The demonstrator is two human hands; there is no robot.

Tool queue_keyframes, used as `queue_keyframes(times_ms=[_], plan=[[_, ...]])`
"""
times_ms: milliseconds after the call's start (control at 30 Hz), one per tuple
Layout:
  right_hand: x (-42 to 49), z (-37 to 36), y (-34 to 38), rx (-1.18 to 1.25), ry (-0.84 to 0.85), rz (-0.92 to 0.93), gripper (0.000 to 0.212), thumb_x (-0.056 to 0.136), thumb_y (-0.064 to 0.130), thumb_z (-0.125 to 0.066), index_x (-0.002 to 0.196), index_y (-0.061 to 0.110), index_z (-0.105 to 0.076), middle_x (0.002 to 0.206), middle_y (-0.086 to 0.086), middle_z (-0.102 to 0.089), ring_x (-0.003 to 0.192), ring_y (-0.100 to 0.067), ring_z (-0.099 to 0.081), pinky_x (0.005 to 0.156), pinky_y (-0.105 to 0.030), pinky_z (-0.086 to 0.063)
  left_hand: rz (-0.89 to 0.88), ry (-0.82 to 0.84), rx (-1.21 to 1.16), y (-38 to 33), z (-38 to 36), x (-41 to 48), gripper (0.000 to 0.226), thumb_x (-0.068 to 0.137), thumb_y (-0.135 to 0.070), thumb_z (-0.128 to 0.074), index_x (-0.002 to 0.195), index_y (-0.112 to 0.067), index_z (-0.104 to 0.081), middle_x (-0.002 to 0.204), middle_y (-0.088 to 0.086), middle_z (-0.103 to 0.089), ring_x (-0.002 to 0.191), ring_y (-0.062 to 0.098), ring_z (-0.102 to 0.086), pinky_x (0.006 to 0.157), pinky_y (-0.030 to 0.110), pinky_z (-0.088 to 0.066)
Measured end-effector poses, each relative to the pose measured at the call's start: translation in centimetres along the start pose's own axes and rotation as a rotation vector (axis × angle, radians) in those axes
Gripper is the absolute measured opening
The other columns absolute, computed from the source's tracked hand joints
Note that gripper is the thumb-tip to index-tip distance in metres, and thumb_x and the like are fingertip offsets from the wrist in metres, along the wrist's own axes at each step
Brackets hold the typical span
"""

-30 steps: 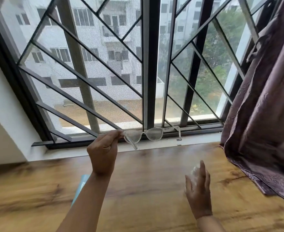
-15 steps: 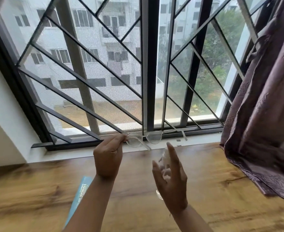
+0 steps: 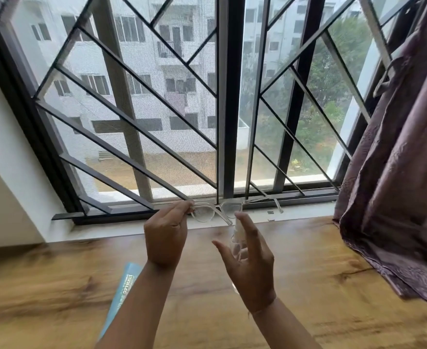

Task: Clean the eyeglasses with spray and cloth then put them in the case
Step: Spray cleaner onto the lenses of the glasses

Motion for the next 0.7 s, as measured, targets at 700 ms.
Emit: queue_keyframes(times_ms=[700], plan=[[-0.7, 4.0, -4.4, -0.220, -0.110, -0.181, 0.082, 0.064, 0.024, -0.083, 0.132, 0.019, -0.037, 0.084, -0.007, -0.059, 0.051, -0.016, -0.054, 0.053, -0.028, -0.052, 0.142, -0.051, -0.097, -0.4, 0.9, 0.2, 0.020, 0.076, -0.008, -0.056, 0.079, 0.002, -0.073, 0.075, 0.012, -0.072, 0.083, 0.012, -0.059, 0.081, -0.001, -0.038]])
Point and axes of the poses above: each hand's wrist, its own x-axis towards the middle knuckle, its own z-axis out of the back of the hand, y = z × x, the point moved 4 cm from there along x, towards the middle knuckle
